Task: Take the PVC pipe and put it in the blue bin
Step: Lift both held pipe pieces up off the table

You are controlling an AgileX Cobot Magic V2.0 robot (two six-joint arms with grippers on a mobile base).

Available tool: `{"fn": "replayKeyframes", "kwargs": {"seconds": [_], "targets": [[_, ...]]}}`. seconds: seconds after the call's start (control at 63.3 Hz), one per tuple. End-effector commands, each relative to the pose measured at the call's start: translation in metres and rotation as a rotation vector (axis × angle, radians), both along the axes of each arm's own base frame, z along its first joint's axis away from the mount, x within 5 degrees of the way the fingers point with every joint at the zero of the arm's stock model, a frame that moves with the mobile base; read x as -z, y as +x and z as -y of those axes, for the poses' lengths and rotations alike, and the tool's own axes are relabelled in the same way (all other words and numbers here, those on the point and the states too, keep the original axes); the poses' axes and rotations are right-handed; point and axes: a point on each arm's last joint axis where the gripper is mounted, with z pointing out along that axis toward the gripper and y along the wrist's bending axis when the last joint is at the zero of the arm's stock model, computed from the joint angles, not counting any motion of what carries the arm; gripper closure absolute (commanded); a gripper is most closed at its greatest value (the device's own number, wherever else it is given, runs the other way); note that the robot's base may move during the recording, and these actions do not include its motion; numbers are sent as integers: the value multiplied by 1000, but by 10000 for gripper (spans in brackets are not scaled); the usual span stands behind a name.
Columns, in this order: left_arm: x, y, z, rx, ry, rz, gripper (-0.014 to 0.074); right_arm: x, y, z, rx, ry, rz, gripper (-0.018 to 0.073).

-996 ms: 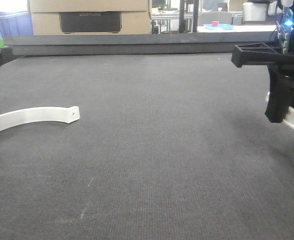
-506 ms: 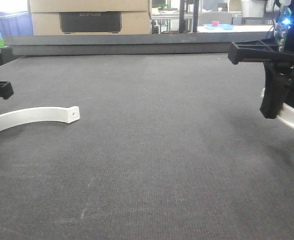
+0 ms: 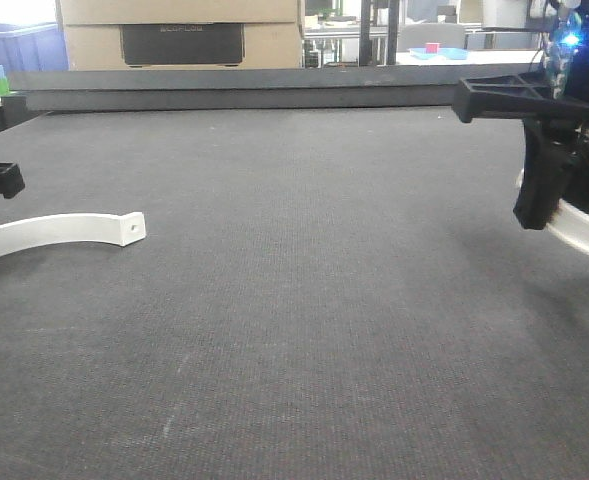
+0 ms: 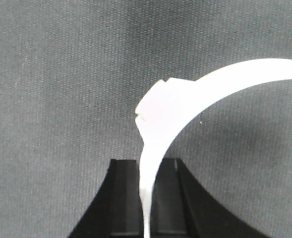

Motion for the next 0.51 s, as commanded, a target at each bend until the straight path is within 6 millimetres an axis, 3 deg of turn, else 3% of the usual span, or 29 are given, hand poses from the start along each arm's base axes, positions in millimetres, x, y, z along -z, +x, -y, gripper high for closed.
{"fn": "replayKeyframes", "kwargs": {"seconds": [0.0, 0.253, 0.411, 0.49], "targets": [[-15, -8, 3, -16, -29, 3, 707, -14, -5, 1, -13, 2, 40, 728], [-84, -40, 2, -18, -60, 182, 707, -56, -23, 6, -9, 50, 236, 728], [-131, -71, 2, -26, -106, 430, 707, -89, -35, 10, -3, 92, 440, 728], [-144, -84, 1, -29, -115, 560, 707, -100, -42, 12, 1, 114, 530, 728]]}}
